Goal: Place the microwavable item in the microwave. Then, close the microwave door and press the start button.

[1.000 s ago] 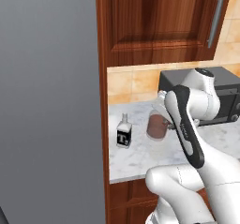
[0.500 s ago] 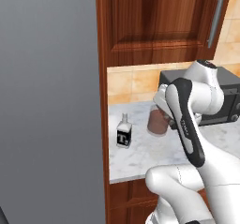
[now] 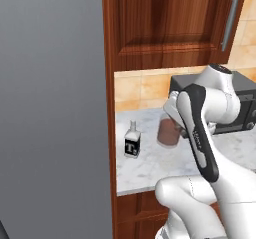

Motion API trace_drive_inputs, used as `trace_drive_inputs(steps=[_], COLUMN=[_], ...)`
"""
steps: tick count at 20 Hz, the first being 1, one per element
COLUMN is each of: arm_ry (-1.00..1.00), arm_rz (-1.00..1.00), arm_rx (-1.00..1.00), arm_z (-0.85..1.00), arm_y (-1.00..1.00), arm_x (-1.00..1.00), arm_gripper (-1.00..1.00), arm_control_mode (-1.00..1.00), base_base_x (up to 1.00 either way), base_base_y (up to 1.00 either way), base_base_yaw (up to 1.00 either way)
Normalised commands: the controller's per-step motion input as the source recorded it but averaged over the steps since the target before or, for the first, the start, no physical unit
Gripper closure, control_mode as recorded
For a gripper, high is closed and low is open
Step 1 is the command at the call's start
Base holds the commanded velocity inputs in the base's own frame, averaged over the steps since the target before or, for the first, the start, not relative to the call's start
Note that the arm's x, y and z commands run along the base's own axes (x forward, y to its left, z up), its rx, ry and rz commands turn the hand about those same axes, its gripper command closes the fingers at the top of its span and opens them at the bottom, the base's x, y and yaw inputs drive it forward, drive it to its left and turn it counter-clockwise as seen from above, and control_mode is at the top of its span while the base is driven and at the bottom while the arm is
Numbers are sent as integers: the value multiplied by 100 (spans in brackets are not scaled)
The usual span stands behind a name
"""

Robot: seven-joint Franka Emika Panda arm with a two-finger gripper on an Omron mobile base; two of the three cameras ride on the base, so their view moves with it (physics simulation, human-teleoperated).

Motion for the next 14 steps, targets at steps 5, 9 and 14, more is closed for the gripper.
trace_drive_inputs(steps=[5, 9, 14], arm_ry=[-3, 0, 0], arm_rz=[0, 0, 0], arm_rx=[-3, 0, 0], arm_z=[0, 0, 0], arm_y=[8, 0, 0], arm_x=[-35, 0, 0], arm_gripper=[100, 100, 100], arm_control_mode=[100, 100, 100], base_base_x=[-40, -100, -100], base_base_y=[0, -6, -4], base_base_yaw=[0, -3, -4])
